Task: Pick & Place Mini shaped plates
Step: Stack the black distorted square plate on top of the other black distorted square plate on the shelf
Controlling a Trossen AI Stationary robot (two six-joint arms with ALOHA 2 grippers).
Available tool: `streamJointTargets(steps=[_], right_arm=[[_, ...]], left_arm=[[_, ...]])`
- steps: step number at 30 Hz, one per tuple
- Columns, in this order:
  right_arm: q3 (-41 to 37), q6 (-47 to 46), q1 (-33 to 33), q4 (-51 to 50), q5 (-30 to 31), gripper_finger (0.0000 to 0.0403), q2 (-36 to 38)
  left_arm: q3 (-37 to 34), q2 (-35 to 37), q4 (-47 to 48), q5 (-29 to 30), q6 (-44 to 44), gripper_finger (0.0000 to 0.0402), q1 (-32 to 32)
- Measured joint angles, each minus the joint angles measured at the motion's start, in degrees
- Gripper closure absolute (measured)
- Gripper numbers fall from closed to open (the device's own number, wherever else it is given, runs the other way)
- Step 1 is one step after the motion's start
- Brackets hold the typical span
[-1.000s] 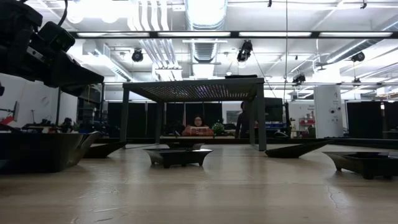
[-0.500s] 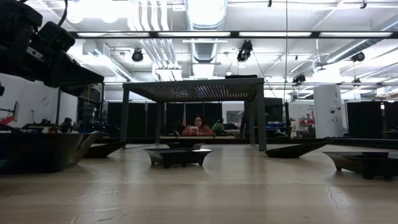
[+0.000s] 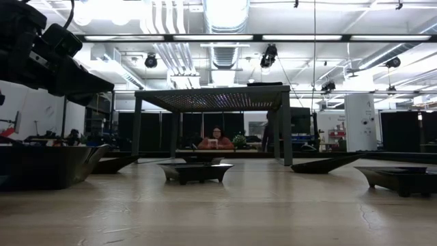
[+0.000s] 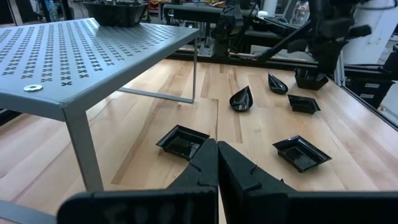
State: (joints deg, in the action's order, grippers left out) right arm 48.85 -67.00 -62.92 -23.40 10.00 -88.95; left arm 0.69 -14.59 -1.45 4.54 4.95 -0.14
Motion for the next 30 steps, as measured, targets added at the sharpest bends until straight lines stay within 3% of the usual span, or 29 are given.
streamJointTargets(steps=[5,12,16,30], right_arm=[[4.86,1.45,0.08,-1.46,-1.08,0.0308,-5.53],[16.89,3.56,0.05,-19.26,-0.82,0.0315,-13.23],[21.66,5.7,0.08,-21.2,-0.29,0.0321,-16.78],[26.37,8.12,0.18,-25.7,0.61,0.0364,-20.05]], left_arm=[[-0.01,-0.12,-0.02,-0.04,0.0,0.0401,-0.02],[0.0,-0.13,-0.02,-0.02,0.0,0.0401,0.0],[-0.02,-0.13,-0.02,-0.03,-0.01,0.0401,0.01],[0.0,-0.13,-0.02,-0.02,0.0,0.0401,0.02]])
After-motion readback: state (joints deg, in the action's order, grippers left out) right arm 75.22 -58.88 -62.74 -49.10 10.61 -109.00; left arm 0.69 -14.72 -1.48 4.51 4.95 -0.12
